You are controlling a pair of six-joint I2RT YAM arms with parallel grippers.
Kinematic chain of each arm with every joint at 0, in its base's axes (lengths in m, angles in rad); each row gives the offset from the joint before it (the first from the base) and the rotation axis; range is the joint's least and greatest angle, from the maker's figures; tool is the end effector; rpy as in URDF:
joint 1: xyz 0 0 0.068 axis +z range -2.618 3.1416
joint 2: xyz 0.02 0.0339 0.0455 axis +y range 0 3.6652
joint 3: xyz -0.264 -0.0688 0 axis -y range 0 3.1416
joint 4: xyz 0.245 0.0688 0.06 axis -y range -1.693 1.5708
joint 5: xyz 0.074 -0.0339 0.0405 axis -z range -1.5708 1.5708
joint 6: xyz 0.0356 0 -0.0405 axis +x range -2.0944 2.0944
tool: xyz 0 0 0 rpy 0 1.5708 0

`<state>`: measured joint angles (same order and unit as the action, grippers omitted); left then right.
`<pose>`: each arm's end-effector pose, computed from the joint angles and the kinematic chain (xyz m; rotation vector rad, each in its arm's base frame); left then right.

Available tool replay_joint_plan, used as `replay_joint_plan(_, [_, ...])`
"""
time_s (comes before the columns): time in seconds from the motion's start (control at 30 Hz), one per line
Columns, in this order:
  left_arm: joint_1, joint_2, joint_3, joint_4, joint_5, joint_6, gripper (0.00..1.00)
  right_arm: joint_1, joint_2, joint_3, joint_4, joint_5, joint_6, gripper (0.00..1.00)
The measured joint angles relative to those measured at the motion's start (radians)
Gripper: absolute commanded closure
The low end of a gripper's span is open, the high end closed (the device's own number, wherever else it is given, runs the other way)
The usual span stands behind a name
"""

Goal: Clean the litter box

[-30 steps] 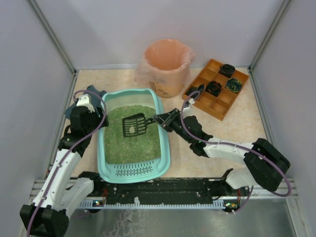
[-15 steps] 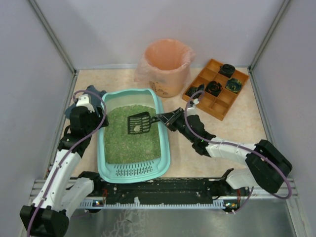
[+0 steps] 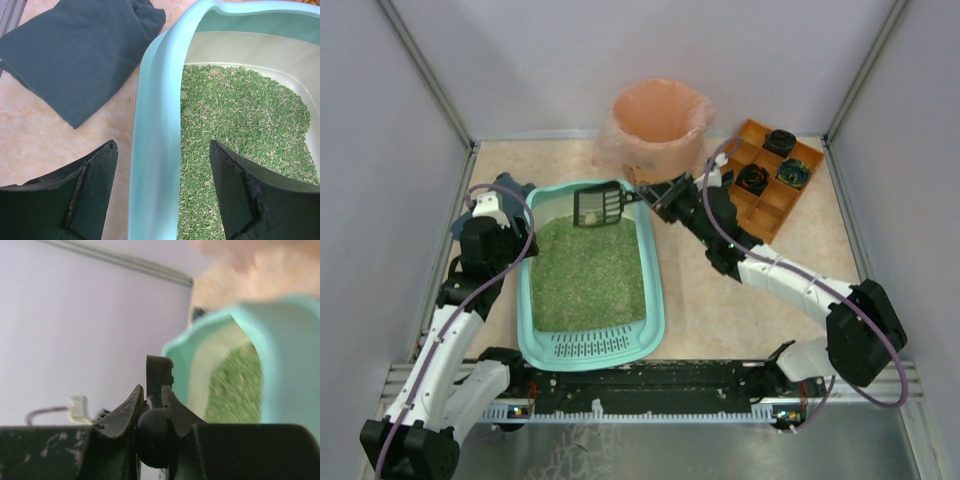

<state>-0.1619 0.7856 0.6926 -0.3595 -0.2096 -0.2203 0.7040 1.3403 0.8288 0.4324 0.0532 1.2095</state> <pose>0.1796 -0.0218 0.2896 -0.1908 2.0038 -0.0313 0.2390 0.2004 0.2943 0.5071 1.7814 1.3698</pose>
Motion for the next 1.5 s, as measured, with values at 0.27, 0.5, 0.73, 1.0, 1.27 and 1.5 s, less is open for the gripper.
replay_joint_plan(0.27, [0.000,-0.003,0.000,0.000,-0.018,0.000,0.20,-0.188,0.086,0.360,-0.109,-0.018,-0.024,1.00])
replay_joint_plan(0.5, [0.000,-0.004,0.000,0.000,-0.023,0.000,0.20,-0.318,0.214,0.589,-0.216,0.050,-0.141,1.00])
replay_joint_plan(0.73, [0.000,-0.025,-0.001,0.000,-0.023,0.008,0.20,-0.327,0.354,0.795,-0.259,0.186,-0.513,1.00])
replay_joint_plan(1.0, [0.000,-0.029,-0.002,0.000,-0.023,0.020,0.18,-0.315,0.461,0.853,-0.211,0.175,-0.992,1.00])
replay_joint_plan(1.27, [0.000,-0.055,-0.007,0.000,-0.023,0.027,0.16,-0.274,0.470,0.844,-0.090,0.102,-1.315,1.00])
replay_joint_plan(1.5, [0.000,-0.060,-0.007,0.000,-0.023,0.027,0.16,-0.226,0.459,0.804,-0.016,0.099,-1.433,1.00])
